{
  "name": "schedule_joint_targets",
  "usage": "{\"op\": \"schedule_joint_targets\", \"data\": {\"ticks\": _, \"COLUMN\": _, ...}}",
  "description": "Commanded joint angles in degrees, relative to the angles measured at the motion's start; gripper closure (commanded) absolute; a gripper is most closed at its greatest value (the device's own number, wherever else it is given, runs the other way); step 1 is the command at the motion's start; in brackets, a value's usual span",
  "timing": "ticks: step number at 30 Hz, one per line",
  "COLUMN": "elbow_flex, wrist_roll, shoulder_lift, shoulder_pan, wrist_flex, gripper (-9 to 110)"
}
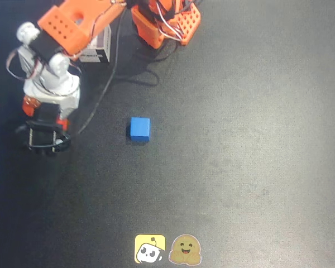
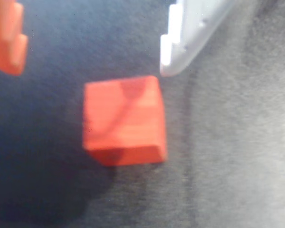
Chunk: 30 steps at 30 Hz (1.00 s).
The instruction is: Put the red cube on top of the blue cube.
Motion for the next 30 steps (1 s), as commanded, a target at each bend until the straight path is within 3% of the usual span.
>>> {"op": "schedule_joint_targets", "data": {"ticks": 1, "elbow_flex": -0.7, "wrist_roll": -0.53, "shoulder_lift": 0.26, "shoulder_pan": -0.88, "wrist_flex": -2.11, "gripper": 79}}
{"op": "schedule_joint_targets", "data": {"ticks": 30, "elbow_flex": 5.1, "wrist_roll": -1.41, "shoulder_lift": -8.0, "shoulder_pan": -1.23, "wrist_flex": -12.92, "gripper": 78}}
